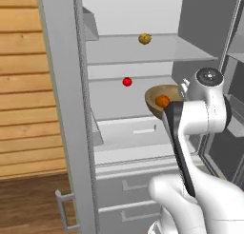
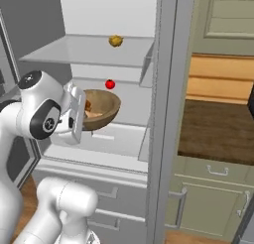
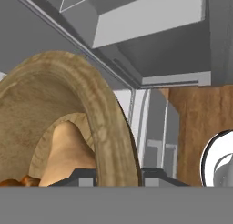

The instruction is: Pick the chicken drumstick and squash from their plates and place them in the bowl. Then put the bowl in the fridge.

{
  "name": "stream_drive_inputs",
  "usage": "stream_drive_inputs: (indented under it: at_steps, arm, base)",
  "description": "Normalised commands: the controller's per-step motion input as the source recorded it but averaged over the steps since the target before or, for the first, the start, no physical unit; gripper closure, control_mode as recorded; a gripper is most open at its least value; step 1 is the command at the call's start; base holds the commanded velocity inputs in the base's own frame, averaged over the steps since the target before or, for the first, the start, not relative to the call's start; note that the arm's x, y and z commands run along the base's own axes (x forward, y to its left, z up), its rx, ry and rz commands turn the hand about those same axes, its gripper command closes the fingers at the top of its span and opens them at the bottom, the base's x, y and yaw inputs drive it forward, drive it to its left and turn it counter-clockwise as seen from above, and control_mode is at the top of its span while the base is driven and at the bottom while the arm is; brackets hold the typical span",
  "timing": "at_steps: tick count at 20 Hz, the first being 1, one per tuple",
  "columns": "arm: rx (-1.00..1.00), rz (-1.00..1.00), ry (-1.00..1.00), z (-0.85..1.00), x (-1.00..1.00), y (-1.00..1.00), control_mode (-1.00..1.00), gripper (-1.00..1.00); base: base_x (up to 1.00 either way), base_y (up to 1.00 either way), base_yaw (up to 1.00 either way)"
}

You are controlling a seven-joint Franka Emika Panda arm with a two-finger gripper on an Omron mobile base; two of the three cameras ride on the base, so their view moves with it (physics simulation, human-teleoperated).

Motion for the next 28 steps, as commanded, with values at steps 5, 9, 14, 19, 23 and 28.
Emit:
stream_drive_inputs:
  at_steps: [5,9,14,19,23,28]
  arm:
    - [0.00,0.00,0.00,0.00,0.00,0.00,1.00,1.00]
    - [0.00,0.00,0.00,0.00,0.00,0.00,1.00,1.00]
    - [0.00,0.00,0.00,0.00,0.00,0.00,1.00,1.00]
    - [0.01,0.00,0.00,-0.25,0.19,-0.08,-1.00,1.00]
    - [0.00,0.00,0.00,-0.48,0.79,-0.22,-1.00,1.00]
    - [0.00,0.00,0.00,-0.54,0.95,-0.06,-1.00,1.00]
  base:
    - [0.61,0.00,0.07]
    - [0.39,0.00,0.05]
    - [0.08,0.00,0.04]
    - [0.01,-0.01,0.00]
    - [0.00,0.00,0.00]
    - [0.00,0.00,0.00]
